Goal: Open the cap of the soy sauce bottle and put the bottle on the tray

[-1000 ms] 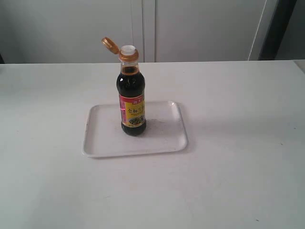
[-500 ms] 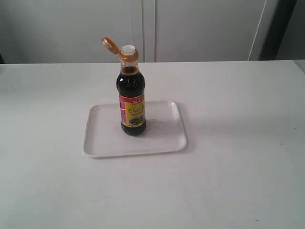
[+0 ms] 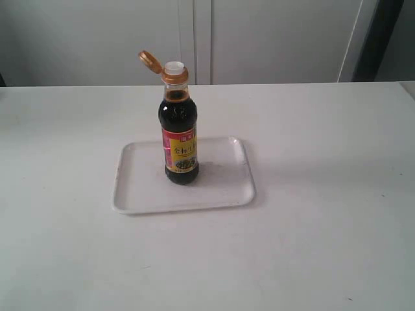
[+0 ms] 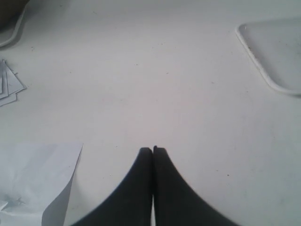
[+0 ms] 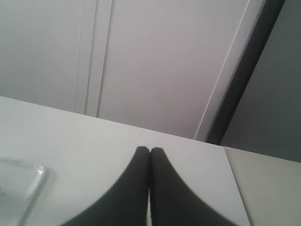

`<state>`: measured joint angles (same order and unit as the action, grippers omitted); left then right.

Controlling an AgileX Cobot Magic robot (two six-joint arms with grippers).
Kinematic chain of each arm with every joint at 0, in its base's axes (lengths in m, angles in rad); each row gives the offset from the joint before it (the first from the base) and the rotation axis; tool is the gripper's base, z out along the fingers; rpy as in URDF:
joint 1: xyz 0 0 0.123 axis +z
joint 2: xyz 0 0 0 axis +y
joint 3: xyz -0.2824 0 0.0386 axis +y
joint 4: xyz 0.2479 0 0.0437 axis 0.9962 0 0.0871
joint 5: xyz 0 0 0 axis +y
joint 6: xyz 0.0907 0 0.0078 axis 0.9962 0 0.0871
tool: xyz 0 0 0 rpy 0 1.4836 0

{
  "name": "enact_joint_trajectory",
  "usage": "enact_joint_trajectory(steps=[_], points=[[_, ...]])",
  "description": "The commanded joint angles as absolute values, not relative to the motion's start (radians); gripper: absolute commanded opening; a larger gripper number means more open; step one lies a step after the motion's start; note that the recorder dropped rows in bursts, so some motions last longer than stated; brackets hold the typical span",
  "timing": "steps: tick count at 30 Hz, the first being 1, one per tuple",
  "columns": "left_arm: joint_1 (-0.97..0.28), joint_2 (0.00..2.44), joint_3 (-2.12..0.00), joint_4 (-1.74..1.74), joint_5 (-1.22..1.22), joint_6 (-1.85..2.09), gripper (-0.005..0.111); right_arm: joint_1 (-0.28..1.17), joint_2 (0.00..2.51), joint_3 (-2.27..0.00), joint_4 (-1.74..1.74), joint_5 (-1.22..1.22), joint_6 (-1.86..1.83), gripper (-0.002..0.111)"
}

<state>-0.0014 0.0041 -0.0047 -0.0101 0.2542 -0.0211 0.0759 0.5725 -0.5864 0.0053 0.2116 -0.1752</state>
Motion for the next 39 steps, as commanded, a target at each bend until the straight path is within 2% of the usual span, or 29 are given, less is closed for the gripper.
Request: enact_joint_trajectory(steps=[1, 39], points=[[0.0, 0.0, 0.0, -0.036, 0.236, -0.034, 0.0, 0.07, 0.568, -0.582, 0.007, 0.21, -0.18, 0.0], [0.0, 0.0, 0.0, -0.036, 0.231, -0.048, 0.0, 0.07, 0.568, -0.582, 0.009, 0.21, -0.18, 0.0]])
